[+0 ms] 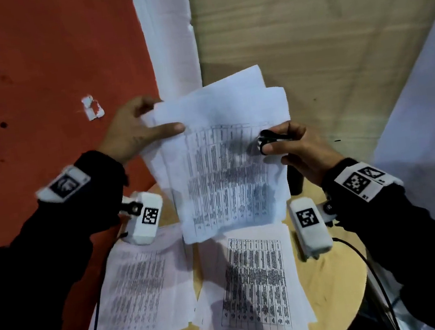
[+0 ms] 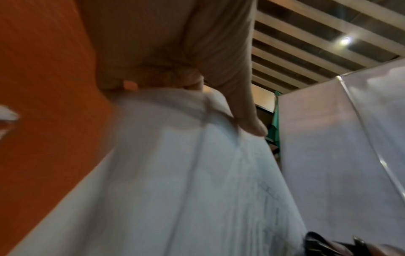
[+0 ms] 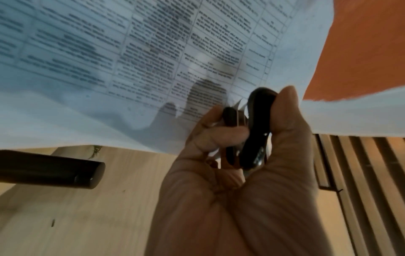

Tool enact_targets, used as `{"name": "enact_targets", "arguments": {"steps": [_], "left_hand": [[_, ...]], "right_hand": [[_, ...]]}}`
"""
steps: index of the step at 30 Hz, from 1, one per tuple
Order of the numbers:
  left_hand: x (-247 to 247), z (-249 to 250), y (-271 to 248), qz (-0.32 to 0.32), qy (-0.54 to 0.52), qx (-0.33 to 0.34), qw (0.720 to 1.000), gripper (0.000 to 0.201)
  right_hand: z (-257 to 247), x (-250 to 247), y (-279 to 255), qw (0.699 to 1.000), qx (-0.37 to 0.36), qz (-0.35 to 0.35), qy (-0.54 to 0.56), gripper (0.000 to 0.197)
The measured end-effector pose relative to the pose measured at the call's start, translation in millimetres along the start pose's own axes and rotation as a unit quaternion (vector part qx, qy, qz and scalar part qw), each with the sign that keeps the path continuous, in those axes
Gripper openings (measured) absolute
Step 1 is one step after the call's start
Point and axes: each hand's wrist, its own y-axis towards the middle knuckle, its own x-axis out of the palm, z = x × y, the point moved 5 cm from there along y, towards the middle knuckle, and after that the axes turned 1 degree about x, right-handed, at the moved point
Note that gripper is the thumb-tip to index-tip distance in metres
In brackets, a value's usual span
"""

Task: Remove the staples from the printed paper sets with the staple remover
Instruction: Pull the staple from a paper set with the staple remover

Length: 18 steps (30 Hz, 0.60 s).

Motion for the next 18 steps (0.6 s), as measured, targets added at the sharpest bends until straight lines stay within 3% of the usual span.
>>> {"name": "enact_targets", "arguments": {"steps": [3, 4, 7, 10, 12, 15, 18], "left_hand": [[-0.9, -34.4, -20.0, 0.044, -0.09, -0.043, 0.994, 0.078], [5.6, -45.8, -27.4, 0.053, -0.117, -0.06, 0.99, 0.077], [23.8, -62.0, -43.5, 0.096, -0.149, -0.062, 0.982, 0.049], [17.7, -71.7, -44.0, 0.144, -0.149, -0.068, 0.976, 0.046], [4.6, -77.8, -41.1, 0.153, -0.137, -0.067, 0.976, 0.035], [-25.7, -85.6, -42.1, 0.155, -0.098, -0.057, 0.981, 0.022], [-48.4, -98.2, -48.2, 0.134, -0.111, -0.076, 0.982, 0.021]], "right_hand": [[3.4, -6.3, 1.1, 0.999, 0.004, 0.02, 0.033, 0.044], [4.6, -4.9, 1.1, 0.999, 0.005, 0.019, 0.041, 0.043], [10.1, 1.3, 1.5, 0.998, 0.012, 0.012, 0.056, 0.038], [18.8, 2.4, 1.0, 0.999, 0.018, 0.027, 0.039, 0.032], [26.3, 0.0, 1.1, 0.998, 0.02, 0.051, 0.034, 0.023], [43.6, 0.8, 1.0, 0.996, 0.038, 0.068, 0.046, 0.026], [66.7, 16.6, 1.0, 0.996, 0.074, 0.025, 0.036, 0.027]]}}
